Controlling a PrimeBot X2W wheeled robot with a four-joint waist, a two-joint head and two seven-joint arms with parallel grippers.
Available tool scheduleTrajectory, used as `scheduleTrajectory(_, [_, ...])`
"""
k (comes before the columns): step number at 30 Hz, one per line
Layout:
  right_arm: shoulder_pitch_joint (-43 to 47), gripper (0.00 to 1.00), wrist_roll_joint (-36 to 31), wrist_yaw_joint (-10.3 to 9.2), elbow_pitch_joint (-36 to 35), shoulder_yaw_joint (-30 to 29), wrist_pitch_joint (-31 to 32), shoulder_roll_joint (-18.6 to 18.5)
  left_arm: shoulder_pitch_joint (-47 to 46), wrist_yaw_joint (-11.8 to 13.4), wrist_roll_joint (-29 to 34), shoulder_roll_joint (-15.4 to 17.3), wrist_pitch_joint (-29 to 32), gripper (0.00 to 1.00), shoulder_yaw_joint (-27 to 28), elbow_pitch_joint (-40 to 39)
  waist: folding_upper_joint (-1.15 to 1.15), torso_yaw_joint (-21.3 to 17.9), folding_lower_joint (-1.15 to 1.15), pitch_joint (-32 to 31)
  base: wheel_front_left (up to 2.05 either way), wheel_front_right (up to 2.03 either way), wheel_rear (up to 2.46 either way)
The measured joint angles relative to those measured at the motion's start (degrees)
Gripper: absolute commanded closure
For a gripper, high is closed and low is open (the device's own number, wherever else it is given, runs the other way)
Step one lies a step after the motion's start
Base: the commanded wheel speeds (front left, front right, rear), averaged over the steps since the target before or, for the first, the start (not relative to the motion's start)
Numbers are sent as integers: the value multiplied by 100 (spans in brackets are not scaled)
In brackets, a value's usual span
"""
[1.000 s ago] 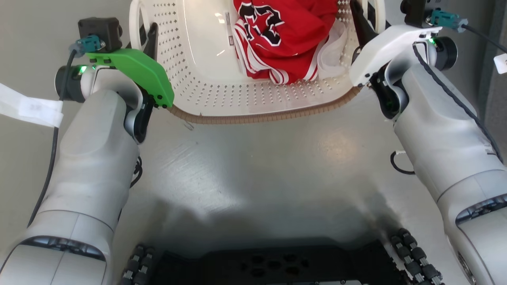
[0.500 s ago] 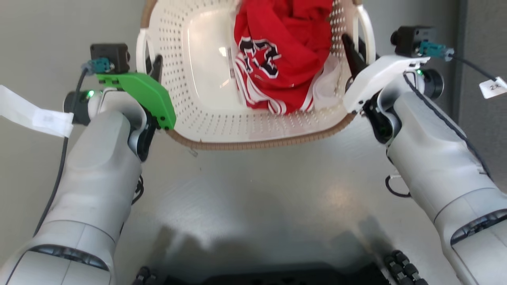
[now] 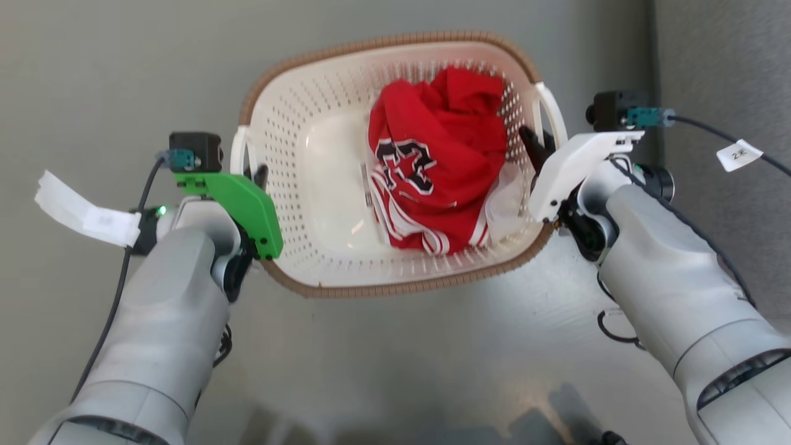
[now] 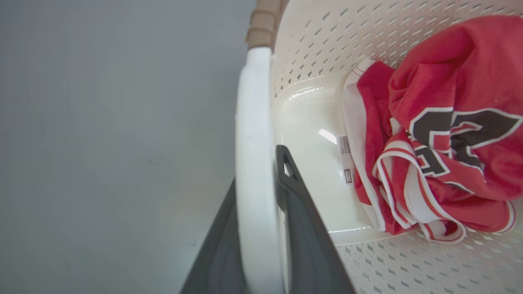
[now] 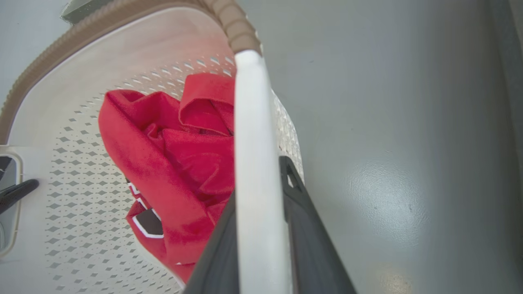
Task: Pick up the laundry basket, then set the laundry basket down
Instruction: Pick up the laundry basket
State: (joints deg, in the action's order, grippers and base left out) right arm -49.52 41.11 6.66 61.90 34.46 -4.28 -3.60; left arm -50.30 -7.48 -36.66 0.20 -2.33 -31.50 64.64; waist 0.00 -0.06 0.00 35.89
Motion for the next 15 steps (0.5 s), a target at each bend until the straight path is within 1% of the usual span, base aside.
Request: scheduleTrajectory(15, [549,100,505,-21,66,350,645,-8,643,0,-477,11,490,100,-282,-9,0,-122,0,-1032,0,0,0])
